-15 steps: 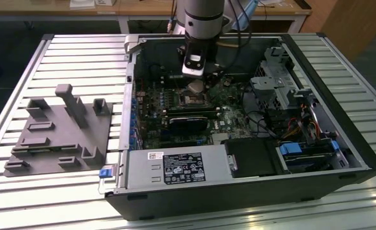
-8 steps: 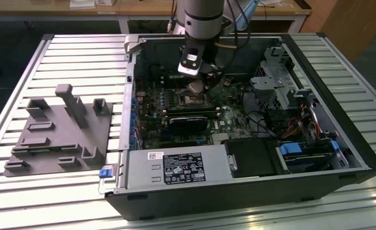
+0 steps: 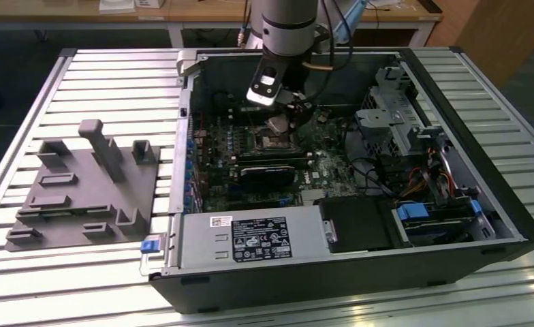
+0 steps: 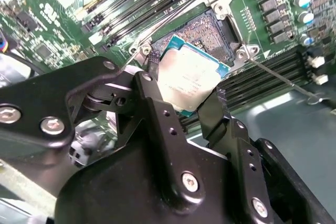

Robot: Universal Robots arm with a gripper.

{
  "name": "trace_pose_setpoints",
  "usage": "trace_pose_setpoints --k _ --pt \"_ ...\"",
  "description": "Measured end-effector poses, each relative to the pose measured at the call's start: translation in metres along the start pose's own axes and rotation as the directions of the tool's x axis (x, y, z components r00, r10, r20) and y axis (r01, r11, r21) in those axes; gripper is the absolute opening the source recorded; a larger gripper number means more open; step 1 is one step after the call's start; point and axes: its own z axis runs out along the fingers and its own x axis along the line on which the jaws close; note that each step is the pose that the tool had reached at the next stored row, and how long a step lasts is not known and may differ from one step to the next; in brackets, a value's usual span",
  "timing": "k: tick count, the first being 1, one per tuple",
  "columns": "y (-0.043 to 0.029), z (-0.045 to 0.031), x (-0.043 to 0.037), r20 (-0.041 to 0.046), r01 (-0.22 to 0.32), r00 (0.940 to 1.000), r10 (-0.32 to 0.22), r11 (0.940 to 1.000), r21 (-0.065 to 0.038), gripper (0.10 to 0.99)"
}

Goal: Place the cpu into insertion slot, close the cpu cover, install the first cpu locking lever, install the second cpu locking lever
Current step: 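Place the cpu into insertion slot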

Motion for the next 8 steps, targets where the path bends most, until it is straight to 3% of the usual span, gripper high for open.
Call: trace_pose_setpoints --k 8 --pt "0.0000 0.0004 0.0000 0.0102 -0.118 0.9930 0.118 0.9930 -0.002 0.541"
